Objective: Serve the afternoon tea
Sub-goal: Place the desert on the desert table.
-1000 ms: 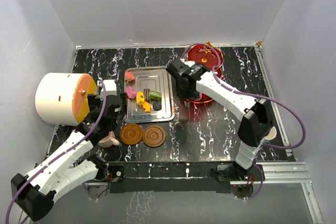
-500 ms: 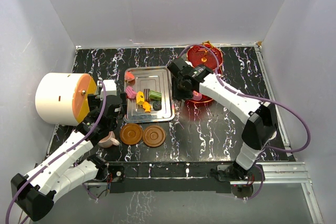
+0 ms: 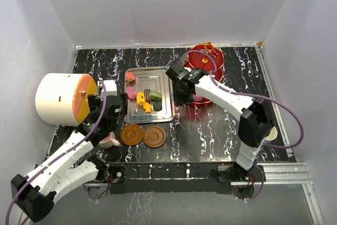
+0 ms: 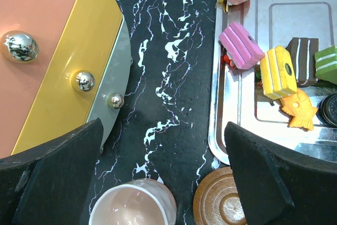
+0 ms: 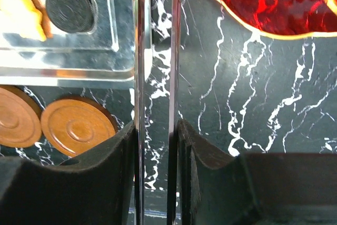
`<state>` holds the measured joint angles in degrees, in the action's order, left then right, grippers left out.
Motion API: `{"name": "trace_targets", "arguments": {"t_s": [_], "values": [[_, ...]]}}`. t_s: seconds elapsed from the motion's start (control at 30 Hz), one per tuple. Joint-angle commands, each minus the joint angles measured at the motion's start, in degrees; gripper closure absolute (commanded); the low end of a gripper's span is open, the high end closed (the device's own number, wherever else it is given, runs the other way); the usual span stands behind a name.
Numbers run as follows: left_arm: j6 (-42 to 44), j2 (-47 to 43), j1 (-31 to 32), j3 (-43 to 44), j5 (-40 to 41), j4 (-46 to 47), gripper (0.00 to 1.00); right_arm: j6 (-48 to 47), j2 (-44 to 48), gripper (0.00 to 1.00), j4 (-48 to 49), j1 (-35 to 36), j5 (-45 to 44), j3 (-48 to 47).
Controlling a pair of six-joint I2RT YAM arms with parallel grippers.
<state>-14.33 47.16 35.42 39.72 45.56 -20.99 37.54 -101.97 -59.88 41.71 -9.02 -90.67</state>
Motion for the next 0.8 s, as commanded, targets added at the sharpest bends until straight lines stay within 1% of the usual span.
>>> {"name": "trace_targets", "arguments": {"t_s": [0.0,0.27,0.43,0.5,0.6,0.77], "values": [[0.44,-0.71,-0.18,0.15,0.0,0.25,0.01,0.89,6.58,0.69,-1.18,-0.23,-2.28,3.65],[0.33,-1.19,-0.15,0.18,0.1,0.0,0.01,2.5,12.9,0.69,-4.57,-2.14,-4.29,8.56],[0.06,-1.46,-0.18,0.22,-0.03,-0.23,0.01,2.07,16.23,0.69,-6.05,-2.69,-2.47,9.38],[0.04,-1.57,-0.18,0.18,-0.03,-0.28,0.01,1.57,17.3,0.69,-6.55,-2.71,-0.49,8.48],[0.06,-1.59,-0.18,0.17,-0.12,-0.19,0.01,-0.31,19.76,0.69,-4.14,-2.77,4.48,7.67],[0.02,-1.54,-0.17,0.16,-0.13,-0.17,0.01,-2.73,18.71,0.68,-3.29,-2.69,11.97,3.26]]}}
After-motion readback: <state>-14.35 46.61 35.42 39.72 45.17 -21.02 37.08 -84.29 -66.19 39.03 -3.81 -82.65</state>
